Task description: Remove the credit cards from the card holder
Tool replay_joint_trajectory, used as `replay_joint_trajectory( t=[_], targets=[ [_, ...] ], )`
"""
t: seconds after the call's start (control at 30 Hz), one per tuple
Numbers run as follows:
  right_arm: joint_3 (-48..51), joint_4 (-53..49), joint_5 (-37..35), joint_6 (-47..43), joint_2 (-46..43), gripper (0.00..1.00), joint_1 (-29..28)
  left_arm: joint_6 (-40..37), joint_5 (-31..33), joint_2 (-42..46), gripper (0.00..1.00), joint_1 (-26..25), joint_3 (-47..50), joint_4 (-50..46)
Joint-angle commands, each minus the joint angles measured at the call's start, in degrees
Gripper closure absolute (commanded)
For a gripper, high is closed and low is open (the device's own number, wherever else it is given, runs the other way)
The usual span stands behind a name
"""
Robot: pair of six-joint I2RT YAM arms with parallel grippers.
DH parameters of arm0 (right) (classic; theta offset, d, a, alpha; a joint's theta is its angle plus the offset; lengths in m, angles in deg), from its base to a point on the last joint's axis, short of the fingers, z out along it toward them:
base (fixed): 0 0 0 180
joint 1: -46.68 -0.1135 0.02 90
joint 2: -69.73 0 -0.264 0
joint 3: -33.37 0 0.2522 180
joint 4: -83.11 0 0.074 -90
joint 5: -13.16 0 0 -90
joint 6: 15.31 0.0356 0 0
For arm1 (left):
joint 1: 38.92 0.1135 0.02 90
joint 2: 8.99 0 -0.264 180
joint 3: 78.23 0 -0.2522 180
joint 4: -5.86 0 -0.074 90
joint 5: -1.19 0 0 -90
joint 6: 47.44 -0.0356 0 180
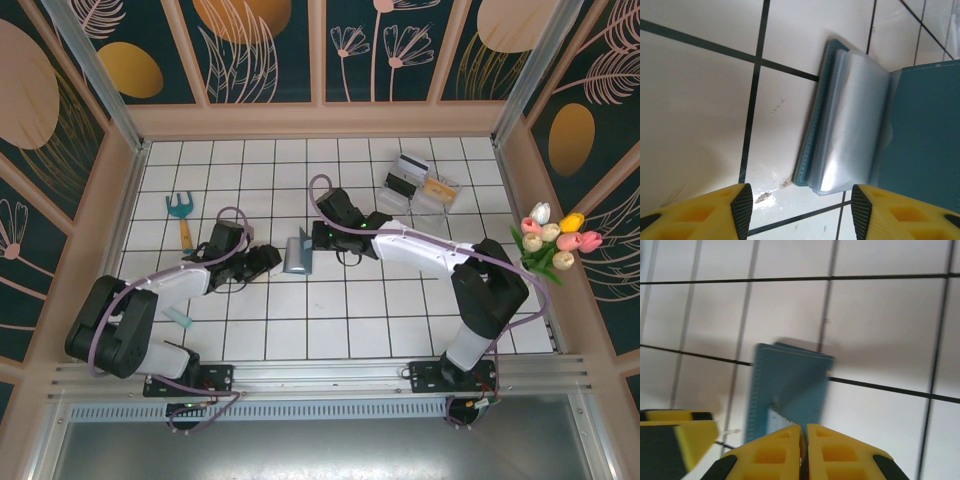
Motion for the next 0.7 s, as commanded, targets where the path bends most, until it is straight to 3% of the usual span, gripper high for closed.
replay_joint_trajectory(
  t=[0.0,0.17,0.67],
  targets=[
    [3.34,-3.86,-4.22,1.02,-1.20,0.89,1.70,-1.29,-1.22,-2.12,0.45,0.01,-2.27,2.00],
    [7.18,-2.71,-3.94,1.34,-1.86,0.89,4.20,-1.32,-3.02,-5.12,0.50,0.01,-3.55,3.62],
    [8.09,-0.85,-1.74,-1.05,0.07,0.88,7.12,-0.32,-15.68,-10.28,0.37,-0.08,-4.69,14.28]
  ],
)
